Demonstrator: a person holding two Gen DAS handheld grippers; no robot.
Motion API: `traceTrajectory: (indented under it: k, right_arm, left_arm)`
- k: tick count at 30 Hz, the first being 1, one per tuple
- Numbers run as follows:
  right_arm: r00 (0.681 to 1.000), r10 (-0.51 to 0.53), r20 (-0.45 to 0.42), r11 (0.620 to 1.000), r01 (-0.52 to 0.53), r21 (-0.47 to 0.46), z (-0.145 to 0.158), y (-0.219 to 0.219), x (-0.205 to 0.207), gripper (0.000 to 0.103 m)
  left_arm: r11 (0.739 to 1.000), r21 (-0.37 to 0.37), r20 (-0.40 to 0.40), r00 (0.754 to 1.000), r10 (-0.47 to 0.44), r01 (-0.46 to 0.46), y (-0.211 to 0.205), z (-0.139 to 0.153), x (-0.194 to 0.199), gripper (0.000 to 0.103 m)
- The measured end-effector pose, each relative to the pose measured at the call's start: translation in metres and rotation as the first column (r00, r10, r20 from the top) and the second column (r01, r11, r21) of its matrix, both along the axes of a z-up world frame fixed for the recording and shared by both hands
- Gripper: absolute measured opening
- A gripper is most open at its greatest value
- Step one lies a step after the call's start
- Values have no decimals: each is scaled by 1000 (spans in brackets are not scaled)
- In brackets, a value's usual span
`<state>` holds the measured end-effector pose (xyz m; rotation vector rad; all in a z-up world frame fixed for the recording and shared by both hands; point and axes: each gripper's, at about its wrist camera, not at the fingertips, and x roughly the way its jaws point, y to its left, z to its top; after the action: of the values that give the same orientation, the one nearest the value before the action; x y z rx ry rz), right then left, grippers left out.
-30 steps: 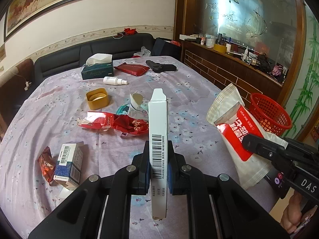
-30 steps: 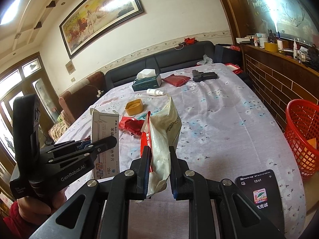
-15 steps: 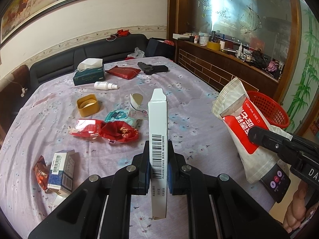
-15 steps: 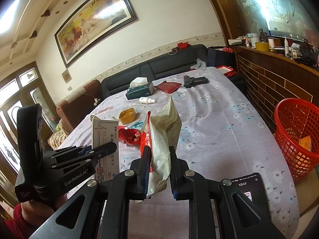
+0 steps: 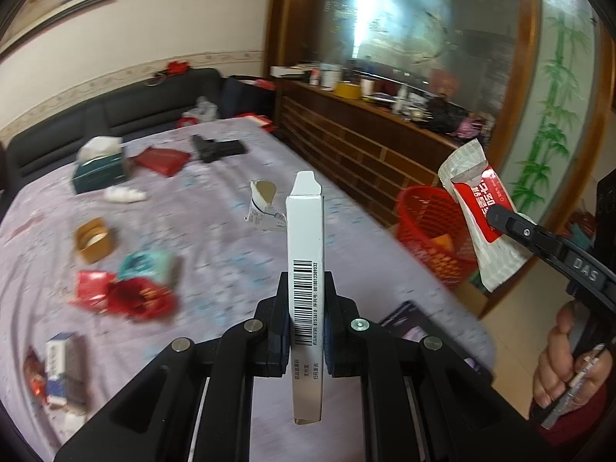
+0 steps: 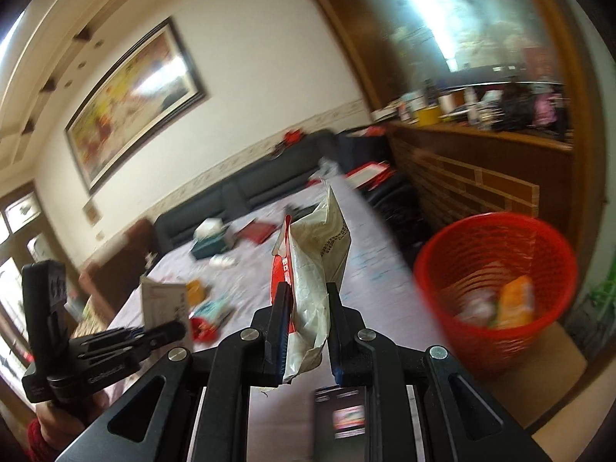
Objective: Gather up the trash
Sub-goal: 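Carry the box to the red basket and open the left tool while the right tool drops the packet in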
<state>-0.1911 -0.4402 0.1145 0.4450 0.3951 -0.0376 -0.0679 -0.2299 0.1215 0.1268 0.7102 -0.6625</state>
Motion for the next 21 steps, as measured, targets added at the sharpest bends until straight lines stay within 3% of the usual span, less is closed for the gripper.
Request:
traceTrajectory:
  k: [9,15,21]
  right_arm:
    - [977,-208,-40,977,210,38,-9,-88,-37,19]
    - [963,-266,-35,963,267,30,-3,-121,-44,19]
    - [958,-283,-49,959,284,9,-2,-146,-22,19]
  left_arm:
    - [986,-36,-73,983,-166,164,-94,8,4,12]
    - [970,-45,-64,968,-242,239,-166,16,6,12]
    - [963,-70,-83,960,-267,261,-220,13,26,12]
